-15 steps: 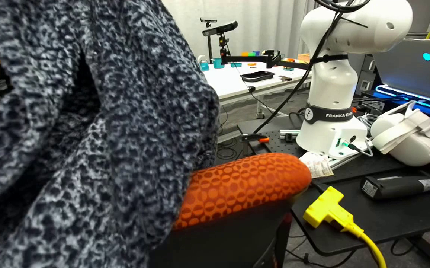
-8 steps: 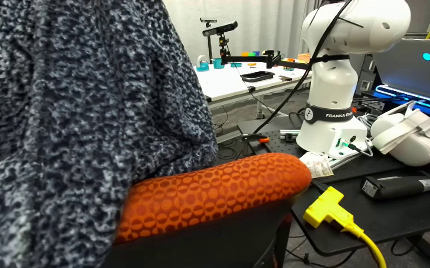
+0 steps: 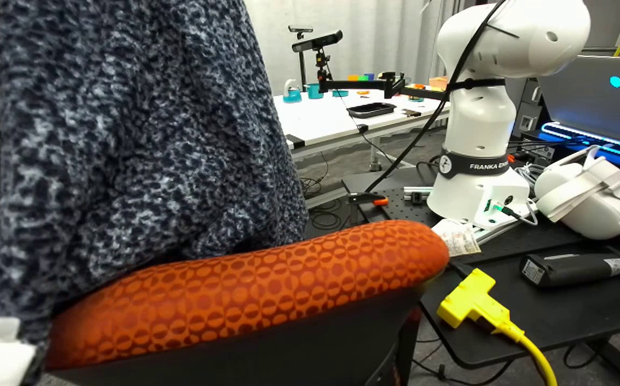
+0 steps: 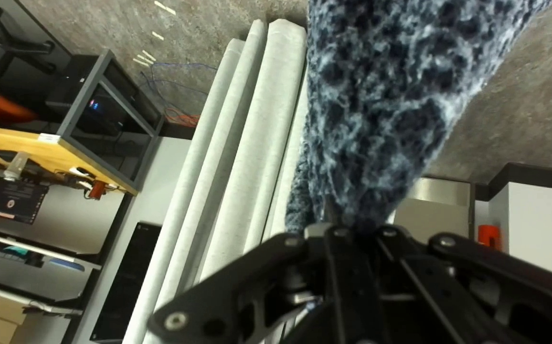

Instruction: Remove the fleece blanket from the backrest of the chair

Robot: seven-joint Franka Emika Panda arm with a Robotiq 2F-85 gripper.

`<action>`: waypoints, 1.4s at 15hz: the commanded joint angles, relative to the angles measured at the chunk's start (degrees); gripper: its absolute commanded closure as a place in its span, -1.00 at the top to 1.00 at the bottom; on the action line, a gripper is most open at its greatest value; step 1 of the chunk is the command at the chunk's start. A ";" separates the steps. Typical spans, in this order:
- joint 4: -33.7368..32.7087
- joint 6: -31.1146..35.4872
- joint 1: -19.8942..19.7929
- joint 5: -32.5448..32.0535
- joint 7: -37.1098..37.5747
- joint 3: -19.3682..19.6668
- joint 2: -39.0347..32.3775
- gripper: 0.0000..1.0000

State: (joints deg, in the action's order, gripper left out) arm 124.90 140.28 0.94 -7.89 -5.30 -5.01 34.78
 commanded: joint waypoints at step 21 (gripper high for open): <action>9.02 -3.95 2.80 1.92 0.08 1.58 4.14 -0.97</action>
State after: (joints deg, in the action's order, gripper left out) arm 129.53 135.85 2.03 -7.66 -4.79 -5.30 37.40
